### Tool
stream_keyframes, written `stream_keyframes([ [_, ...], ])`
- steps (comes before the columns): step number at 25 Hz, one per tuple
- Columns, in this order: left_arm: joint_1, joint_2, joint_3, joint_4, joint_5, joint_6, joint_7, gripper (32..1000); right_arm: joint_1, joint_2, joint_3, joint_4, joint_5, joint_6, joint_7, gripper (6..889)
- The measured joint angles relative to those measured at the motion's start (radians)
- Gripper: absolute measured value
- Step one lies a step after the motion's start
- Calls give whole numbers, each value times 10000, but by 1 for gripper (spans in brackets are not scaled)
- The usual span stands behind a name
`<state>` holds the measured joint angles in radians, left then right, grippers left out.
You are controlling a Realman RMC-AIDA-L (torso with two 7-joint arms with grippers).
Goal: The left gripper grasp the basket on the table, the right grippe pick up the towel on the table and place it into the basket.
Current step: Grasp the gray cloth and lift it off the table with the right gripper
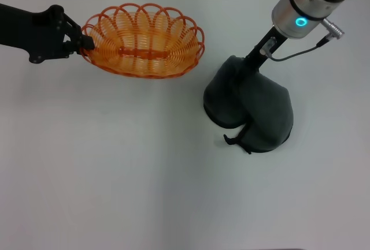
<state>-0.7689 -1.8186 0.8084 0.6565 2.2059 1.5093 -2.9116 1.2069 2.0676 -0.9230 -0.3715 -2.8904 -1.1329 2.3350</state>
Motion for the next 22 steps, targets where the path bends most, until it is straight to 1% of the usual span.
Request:
stream_keyframes([
  [12,-2,-25,0,-16,0,-29,19,111,-9,61,13,765,17,779,-283,844],
  [22,-9,-24,16,-16,0,-97,31,111,-48,79,31,800,20,874,-361,844],
])
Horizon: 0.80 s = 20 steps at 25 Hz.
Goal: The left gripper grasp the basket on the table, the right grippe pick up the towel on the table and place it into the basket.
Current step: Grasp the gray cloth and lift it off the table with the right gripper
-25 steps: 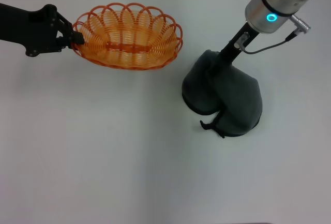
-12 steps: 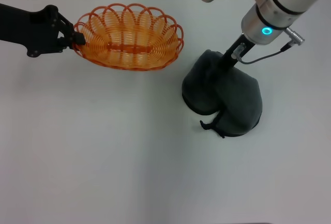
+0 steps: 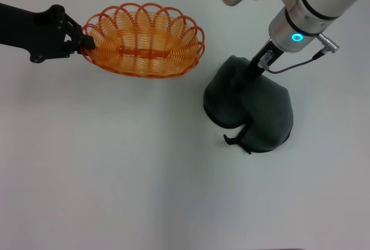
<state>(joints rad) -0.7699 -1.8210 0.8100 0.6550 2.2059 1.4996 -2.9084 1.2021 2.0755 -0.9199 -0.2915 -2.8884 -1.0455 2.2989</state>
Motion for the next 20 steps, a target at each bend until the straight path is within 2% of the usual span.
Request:
stream_keyframes([
  [19,13,2,-1,-32,0,-40,1,111,-11,-8,-39,1,-7,37,-3,843],
  [20,13,2,0,-32,0,-40,0,111,-11,-9,-39,1,-23,36,-38,806],
])
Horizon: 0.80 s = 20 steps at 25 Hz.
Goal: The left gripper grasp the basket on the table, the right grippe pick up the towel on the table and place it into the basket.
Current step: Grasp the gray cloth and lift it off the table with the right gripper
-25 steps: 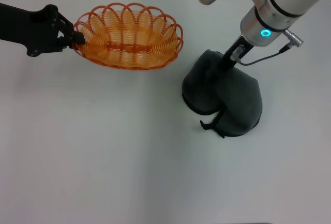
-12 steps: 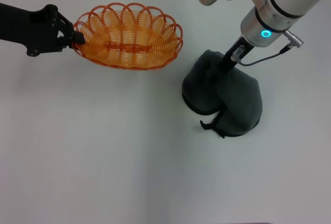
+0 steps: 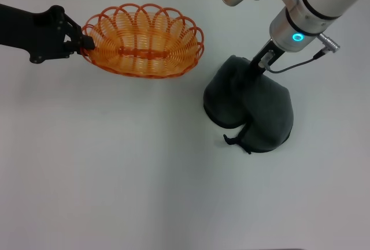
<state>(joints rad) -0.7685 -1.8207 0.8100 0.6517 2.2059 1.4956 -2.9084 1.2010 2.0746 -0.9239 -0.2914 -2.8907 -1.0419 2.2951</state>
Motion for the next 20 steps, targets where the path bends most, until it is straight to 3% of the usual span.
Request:
stream_keyframes([
  [4,1,0,0,0,0,1,0,111,0,-4,1,0,-23,26,-96,658],
  [12,1,-13,0,0,0,13,0,111,0,-7,5,0,-28,20,-103,179],
  [17,1,-16,0,2,0,16,0,111,0,-20,-24,-1,-45,9,-108,38],
  [20,1,-17,-1,7,0,16,0,111,0,-28,-26,-1,-48,-10,-110,38],
])
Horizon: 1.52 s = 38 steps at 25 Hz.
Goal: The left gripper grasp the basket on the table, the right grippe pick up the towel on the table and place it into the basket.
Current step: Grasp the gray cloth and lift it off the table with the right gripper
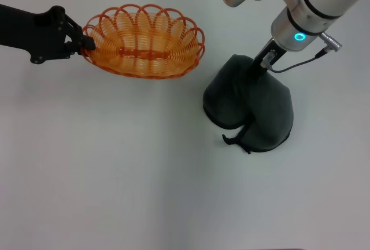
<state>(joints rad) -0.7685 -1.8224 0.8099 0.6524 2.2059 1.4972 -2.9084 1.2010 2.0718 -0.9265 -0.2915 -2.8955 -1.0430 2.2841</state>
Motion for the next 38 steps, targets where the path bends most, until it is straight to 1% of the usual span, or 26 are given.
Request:
stream_keyframes([
  [12,11,0,0,14,0,-29,10,111,8,-37,-1,-59,-7,-66,-11,36],
  [16,23,2,0,4,3,-46,13,111,0,-53,-1,-123,-7,-295,-15,35],
  [21,46,12,0,-1,42,-47,15,111,-111,-56,5,-448,11,-645,-89,35],
  [25,78,16,0,-6,84,-47,15,111,-129,-64,13,-504,8,-762,-92,34],
  [31,162,32,0,-8,108,-78,26,111,-192,-69,16,-1022,-4,-1460,-92,35],
  [35,281,60,0,-22,121,-143,45,111,-241,-71,6,-1629,-6,-2266,-101,35],
  [38,297,66,0,-23,123,-147,46,111,-269,-80,42,-2111,-7,-2946,-158,35],
])
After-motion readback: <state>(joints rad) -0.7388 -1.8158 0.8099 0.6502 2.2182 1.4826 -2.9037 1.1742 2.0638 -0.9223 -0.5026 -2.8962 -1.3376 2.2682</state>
